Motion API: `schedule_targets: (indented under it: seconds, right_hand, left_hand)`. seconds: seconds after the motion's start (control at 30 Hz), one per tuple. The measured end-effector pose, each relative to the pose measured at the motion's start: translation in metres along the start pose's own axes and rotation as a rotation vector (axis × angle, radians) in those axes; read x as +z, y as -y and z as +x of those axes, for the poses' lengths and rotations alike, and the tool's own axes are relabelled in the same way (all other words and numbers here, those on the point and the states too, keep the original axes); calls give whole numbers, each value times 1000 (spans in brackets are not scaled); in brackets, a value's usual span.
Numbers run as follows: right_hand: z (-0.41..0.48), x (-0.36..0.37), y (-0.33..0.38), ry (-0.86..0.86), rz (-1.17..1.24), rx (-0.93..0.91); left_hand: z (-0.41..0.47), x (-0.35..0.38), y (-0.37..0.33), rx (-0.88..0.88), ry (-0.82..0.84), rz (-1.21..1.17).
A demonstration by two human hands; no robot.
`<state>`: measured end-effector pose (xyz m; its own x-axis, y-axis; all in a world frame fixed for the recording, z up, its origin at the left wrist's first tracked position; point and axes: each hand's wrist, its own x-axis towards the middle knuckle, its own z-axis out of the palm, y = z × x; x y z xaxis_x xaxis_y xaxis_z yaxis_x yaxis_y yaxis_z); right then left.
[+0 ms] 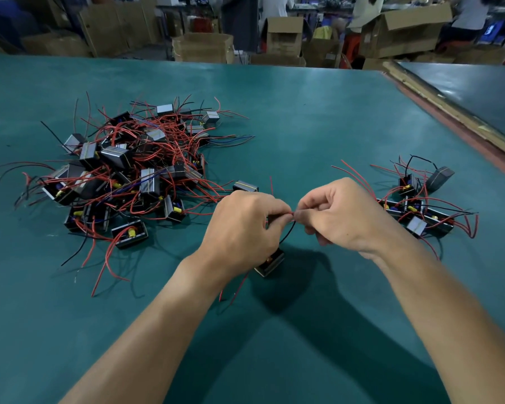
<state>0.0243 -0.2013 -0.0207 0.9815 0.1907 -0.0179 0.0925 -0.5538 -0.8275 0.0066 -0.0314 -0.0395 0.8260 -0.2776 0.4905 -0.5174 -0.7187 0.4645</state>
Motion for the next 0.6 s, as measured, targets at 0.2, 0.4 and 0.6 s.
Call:
schedule_targets:
  seconds: [0.2,0.4,0.6]
  right_hand:
    - [-1,-4,3,38,179,95]
    - [-3,-6,5,71,175,27]
    - [0,-6,6,104,260,179]
  left_hand:
    - [0,-1,-3,70,-53,79]
    - [0,-2,-4,-84,-50,-134]
    - [-2,1,-6,102,-126,62]
